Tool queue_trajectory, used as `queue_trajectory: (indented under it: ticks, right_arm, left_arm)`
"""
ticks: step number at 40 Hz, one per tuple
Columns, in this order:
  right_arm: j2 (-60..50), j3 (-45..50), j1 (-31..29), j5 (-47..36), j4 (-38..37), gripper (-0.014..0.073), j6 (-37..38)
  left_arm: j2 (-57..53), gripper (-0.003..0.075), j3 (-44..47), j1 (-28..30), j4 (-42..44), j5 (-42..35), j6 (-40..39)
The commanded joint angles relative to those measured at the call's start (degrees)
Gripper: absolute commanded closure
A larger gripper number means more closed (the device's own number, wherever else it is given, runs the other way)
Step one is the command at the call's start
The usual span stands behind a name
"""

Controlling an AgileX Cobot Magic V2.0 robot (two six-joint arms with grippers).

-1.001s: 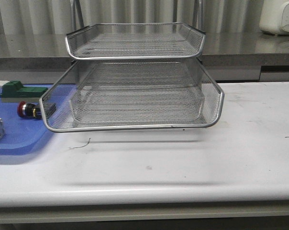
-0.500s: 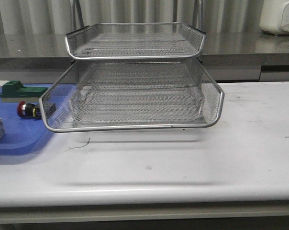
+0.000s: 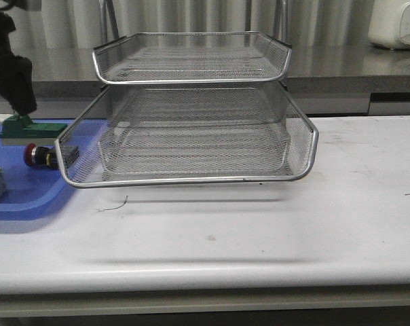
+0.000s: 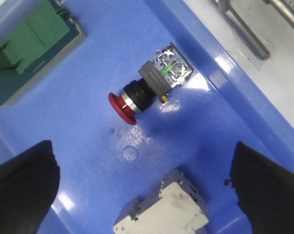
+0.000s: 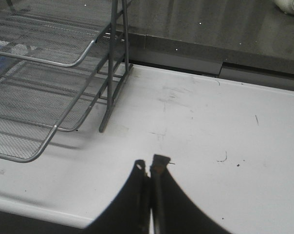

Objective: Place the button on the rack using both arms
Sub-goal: 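Lower the left gripper onto the red button in the blue tray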

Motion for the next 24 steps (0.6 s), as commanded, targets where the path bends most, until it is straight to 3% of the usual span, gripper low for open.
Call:
queue_trajectory:
  ticks: [1, 13, 24]
  right_arm:
    - [0.5, -1.6, 0.0, -4.6, 0.2, 0.0654, -0.1]
    - [0.5, -1.6, 0.0, -4.6, 0.2, 0.0654, -0.1]
    - [0.5, -1.6, 0.0, -4.6, 0.2, 0.0654, -0.1]
  left_arm:
    - [0.9, 0.0046, -4.6, -0.3, -1.0, 0.0, 0.8]
    - [10.7, 0.0046, -14.1, -0.3, -3.3, 3.1, 3.4]
    - [14.8, 0.0047, -17.4, -0.3, -5.4, 2.7, 4.9]
